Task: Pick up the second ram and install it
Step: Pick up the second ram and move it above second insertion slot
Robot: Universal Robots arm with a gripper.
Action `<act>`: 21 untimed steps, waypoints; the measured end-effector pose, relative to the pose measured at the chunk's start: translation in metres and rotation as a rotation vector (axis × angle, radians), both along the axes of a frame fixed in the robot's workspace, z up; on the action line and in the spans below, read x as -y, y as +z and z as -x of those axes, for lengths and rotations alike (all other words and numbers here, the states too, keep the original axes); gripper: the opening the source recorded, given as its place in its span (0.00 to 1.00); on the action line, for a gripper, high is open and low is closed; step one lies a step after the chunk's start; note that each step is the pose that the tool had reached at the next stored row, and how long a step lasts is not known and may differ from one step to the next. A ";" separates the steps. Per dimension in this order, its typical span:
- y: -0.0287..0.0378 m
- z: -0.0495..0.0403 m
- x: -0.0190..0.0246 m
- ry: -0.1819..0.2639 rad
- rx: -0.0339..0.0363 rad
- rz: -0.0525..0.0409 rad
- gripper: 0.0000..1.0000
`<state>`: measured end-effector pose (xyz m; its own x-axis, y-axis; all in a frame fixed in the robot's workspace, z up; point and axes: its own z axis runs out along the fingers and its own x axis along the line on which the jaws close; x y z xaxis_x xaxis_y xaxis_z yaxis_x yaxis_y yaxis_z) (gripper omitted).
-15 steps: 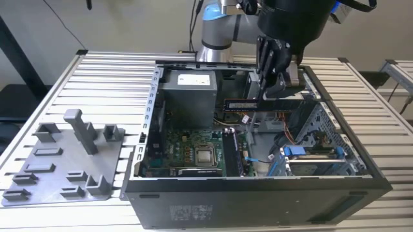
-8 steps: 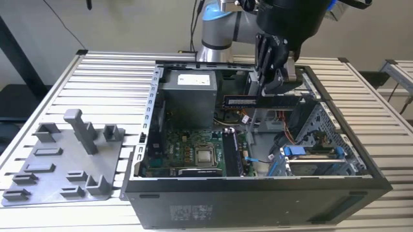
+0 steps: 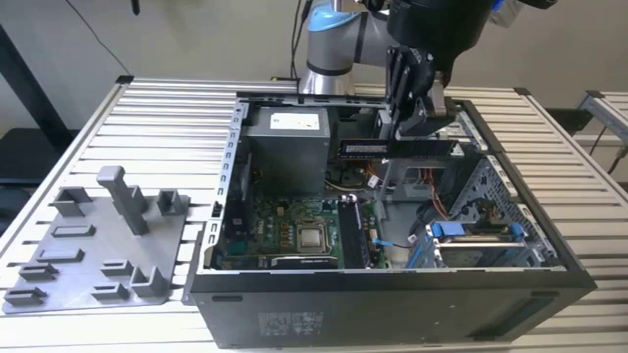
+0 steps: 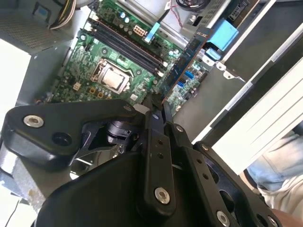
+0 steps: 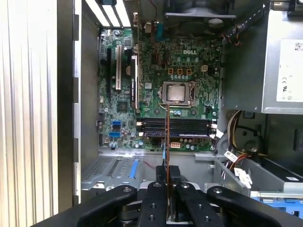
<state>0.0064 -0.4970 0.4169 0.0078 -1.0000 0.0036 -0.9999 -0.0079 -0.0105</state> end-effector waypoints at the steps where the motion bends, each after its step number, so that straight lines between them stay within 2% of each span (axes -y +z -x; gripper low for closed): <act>1: 0.0000 0.0000 -0.0012 0.000 0.0000 0.0000 0.14; 21: 0.0000 0.0001 -0.0272 0.000 0.0000 0.0000 0.14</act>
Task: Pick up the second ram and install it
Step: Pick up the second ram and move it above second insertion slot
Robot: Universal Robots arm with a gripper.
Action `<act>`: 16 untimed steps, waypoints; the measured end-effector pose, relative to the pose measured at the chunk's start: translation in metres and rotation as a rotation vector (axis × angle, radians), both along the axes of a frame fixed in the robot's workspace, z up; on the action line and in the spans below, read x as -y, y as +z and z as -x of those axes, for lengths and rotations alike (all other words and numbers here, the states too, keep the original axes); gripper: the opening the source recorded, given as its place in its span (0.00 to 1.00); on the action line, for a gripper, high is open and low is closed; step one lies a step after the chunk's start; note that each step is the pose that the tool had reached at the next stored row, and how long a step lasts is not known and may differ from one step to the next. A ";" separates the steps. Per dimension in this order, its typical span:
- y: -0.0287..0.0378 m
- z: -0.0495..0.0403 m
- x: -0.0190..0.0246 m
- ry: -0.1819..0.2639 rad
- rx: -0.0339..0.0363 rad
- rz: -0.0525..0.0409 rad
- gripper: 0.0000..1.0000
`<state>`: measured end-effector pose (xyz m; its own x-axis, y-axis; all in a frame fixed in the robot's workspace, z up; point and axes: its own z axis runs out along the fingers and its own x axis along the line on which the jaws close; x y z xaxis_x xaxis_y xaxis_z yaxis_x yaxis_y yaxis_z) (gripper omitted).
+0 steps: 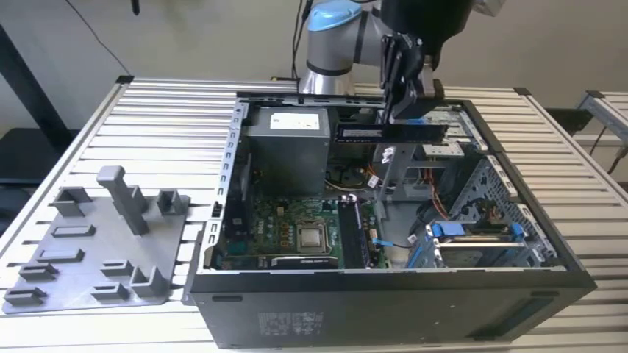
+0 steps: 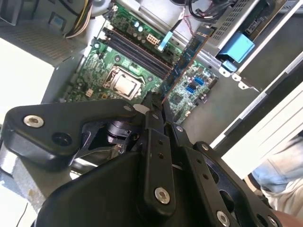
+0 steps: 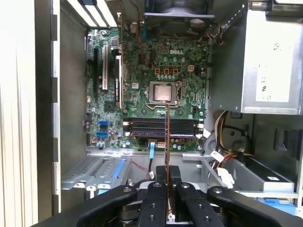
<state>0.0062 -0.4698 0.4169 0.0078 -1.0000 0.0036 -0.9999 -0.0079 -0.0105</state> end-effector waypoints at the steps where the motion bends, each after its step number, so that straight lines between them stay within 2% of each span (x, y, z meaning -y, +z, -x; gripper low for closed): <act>1: 0.0000 0.0001 -0.0016 0.000 0.0000 0.0000 0.14; 6: 0.0000 0.0006 -0.0087 0.000 0.0000 0.0001 0.14; 16: 0.0000 0.0014 -0.0198 0.000 0.0000 0.0000 0.14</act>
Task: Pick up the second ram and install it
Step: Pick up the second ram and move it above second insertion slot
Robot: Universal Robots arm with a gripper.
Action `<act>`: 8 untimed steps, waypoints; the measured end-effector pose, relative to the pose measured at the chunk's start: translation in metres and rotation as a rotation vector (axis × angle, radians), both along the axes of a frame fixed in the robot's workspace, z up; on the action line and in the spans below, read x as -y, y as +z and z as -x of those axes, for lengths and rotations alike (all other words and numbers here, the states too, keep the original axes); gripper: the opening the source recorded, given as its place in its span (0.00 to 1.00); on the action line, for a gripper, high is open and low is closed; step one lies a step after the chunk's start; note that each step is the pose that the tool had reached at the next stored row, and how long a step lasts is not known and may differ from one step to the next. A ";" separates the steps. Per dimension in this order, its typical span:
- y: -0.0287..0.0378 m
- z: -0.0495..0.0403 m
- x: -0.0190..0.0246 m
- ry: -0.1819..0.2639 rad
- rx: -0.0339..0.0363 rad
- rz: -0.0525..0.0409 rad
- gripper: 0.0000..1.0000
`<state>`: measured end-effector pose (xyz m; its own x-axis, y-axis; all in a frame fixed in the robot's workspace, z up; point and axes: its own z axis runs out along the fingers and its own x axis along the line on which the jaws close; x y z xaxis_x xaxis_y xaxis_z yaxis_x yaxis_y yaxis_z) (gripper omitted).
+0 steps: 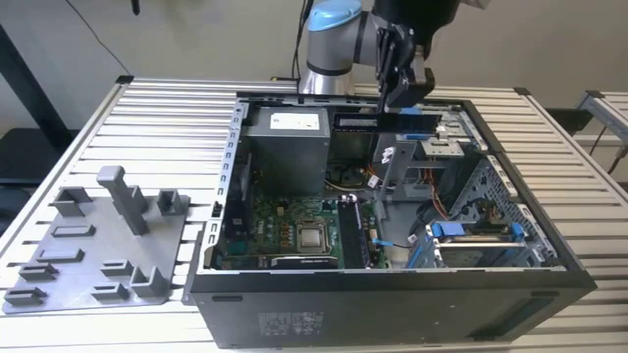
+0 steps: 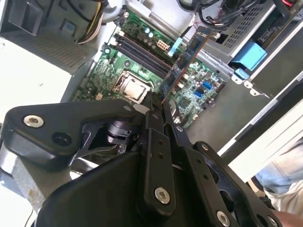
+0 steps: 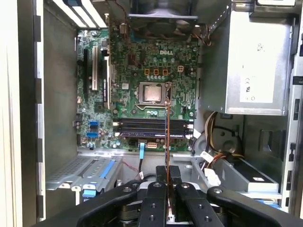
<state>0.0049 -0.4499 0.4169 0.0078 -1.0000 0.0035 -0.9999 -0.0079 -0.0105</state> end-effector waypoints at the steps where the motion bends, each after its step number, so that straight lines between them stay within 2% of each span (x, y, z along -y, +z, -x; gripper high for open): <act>1: 0.0000 0.0000 -0.0009 0.000 0.0000 0.0000 0.14; 8: 0.0000 0.0008 -0.0052 0.000 0.0000 0.0001 0.14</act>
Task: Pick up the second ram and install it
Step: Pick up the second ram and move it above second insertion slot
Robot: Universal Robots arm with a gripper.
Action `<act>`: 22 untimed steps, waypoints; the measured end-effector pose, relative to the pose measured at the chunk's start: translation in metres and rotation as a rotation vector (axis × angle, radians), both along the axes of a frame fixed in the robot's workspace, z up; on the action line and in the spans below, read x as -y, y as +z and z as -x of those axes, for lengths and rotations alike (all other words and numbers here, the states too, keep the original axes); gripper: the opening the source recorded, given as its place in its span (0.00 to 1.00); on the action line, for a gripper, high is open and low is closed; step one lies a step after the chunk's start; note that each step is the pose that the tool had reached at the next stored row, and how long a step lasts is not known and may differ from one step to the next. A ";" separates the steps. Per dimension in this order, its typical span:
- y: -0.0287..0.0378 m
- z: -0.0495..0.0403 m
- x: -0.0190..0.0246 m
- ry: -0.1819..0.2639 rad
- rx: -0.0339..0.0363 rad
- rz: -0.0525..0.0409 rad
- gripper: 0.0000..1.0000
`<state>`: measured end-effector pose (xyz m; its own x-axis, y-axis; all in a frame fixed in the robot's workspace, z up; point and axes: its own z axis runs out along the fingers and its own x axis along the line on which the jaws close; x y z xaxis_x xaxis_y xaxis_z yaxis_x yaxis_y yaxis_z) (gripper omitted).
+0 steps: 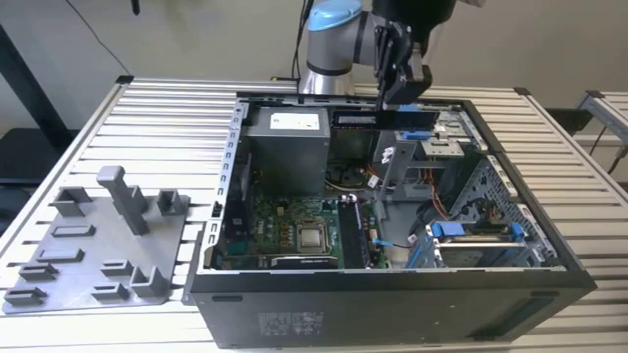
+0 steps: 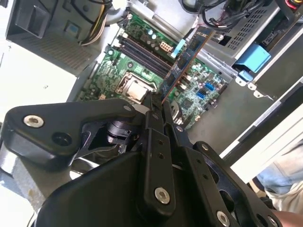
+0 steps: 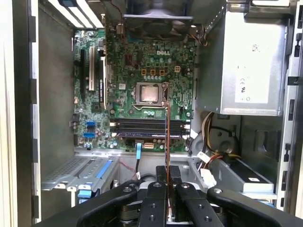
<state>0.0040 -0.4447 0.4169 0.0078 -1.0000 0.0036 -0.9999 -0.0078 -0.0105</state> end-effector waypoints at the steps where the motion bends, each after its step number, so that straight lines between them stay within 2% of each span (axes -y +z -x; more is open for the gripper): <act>1: 0.0001 0.0001 -0.0003 0.000 -0.0001 0.0001 0.14; 4: 0.0000 0.0004 -0.0008 0.000 0.0000 -0.0001 0.14; 6: 0.0000 0.0008 -0.0033 0.000 0.0000 0.0000 0.14; 17: 0.0000 0.0012 -0.0042 0.000 0.0000 -0.0001 0.14; 22: -0.0002 0.0012 -0.0042 -0.032 0.0000 0.0000 0.14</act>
<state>0.0028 -0.4405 0.4167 -0.0239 -0.9997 0.0036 -0.9997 0.0239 -0.0105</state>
